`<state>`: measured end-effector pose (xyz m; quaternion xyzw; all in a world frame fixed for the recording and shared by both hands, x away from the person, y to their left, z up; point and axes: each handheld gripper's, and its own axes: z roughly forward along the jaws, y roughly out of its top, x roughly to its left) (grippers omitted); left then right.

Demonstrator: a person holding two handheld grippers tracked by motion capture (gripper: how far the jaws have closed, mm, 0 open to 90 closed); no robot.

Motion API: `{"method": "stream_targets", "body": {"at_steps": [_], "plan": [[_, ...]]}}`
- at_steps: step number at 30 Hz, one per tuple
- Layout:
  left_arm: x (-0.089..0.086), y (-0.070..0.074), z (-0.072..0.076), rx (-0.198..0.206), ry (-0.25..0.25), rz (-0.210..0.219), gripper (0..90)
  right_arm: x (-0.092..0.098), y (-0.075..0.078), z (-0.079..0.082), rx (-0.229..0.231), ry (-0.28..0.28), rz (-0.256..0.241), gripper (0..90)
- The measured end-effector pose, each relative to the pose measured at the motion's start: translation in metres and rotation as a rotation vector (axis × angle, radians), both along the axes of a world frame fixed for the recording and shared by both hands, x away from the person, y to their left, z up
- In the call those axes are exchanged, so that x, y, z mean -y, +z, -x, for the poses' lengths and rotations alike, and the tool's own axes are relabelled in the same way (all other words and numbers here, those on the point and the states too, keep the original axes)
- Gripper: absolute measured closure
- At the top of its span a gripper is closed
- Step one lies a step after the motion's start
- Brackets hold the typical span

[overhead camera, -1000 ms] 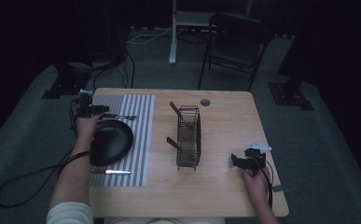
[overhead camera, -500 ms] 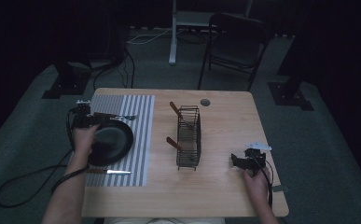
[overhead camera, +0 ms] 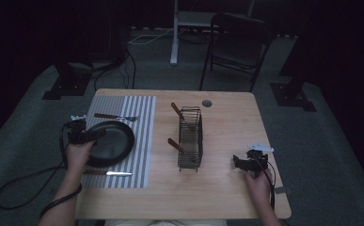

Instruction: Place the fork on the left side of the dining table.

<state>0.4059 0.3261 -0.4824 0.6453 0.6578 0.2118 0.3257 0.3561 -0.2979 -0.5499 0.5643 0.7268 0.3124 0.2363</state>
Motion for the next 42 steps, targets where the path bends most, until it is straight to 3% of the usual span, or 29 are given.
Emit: {"method": "stream_targets", "body": {"at_steps": [14,25,30,34,37,42], "plan": [[0.012,-0.002,0.037,0.025,-0.065,-0.013,9.9,0.0,0.0,0.0,0.0,0.0,0.0,12.4],[0.007,-0.007,0.065,0.08,-0.052,-0.024,9.9,0.0,0.0,0.0,0.0,0.0,0.0,12.4],[0.005,-0.009,0.08,0.1,-0.049,-0.056,9.8,0.0,0.0,0.0,0.0,-0.002,-0.002,12.4],[0.005,-0.012,0.091,0.113,-0.054,-0.052,9.9,0.0,0.0,0.0,-0.001,-0.002,-0.002,12.4],[0.008,-0.014,0.102,0.131,-0.051,-0.096,9.9,0.0,0.0,0.0,-0.001,-0.002,-0.002,12.4],[0.01,-0.017,0.117,0.122,-0.049,-0.121,9.9,0.0,0.0,0.0,-0.001,-0.002,-0.002,12.4]]}}
